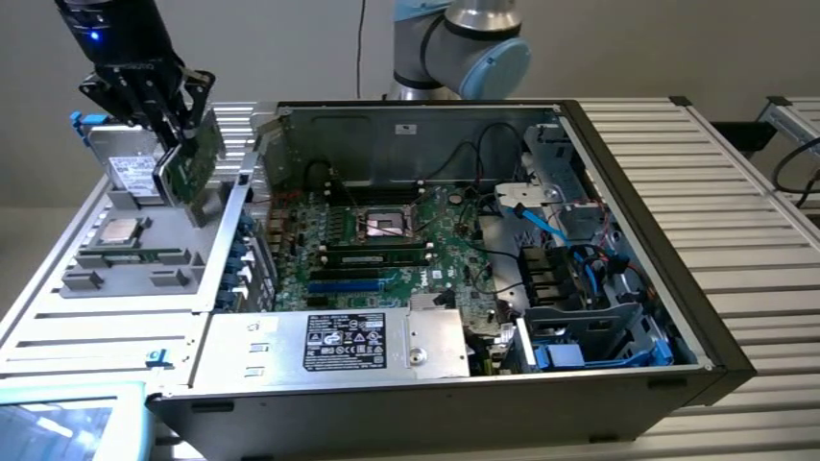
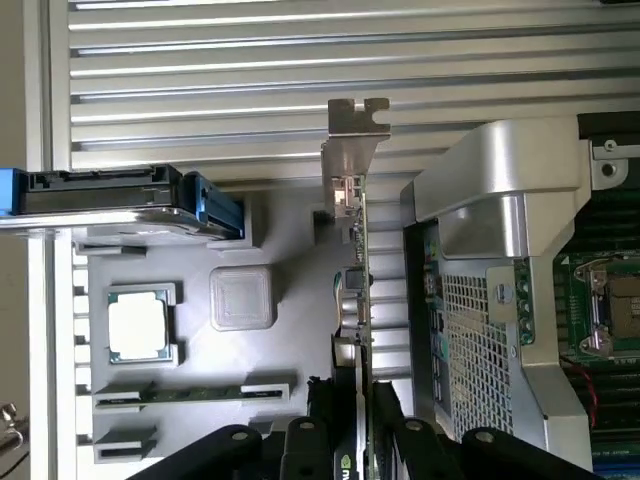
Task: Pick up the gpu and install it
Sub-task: 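Pick up the gpu and move the gpu toward the slot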
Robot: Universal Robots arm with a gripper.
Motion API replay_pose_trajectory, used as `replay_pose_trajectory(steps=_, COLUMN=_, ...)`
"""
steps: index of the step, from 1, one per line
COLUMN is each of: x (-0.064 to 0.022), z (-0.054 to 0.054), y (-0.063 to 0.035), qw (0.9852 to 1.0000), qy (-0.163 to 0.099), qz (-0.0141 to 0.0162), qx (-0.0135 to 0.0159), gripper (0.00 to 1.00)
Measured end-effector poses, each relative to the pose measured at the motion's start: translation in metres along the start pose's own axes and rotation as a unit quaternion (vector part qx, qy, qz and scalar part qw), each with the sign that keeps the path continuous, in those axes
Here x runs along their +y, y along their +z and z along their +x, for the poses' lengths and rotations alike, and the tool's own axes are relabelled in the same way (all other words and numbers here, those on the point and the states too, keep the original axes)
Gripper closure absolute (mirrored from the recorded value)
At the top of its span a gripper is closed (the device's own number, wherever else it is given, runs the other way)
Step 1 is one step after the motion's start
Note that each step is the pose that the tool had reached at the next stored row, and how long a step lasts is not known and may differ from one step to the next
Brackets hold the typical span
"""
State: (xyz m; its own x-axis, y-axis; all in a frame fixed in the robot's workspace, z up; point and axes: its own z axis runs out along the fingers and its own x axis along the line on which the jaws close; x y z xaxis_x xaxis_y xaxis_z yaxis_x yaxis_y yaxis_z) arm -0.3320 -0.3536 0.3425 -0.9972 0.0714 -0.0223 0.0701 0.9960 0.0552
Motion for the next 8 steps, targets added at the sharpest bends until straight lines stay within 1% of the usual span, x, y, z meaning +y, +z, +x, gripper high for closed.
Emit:
replay_pose_trajectory(steps=4, x=0.0011, z=0.000, y=-0.0180, qw=1.0000, qy=0.000, qz=0.0000, qx=-0.0002, gripper=0.72)
replay_pose_trajectory(steps=8, x=0.0022, z=-0.001, y=-0.0360, qw=1.0000, qy=0.000, qz=-0.0002, qx=-0.0019, gripper=0.72)
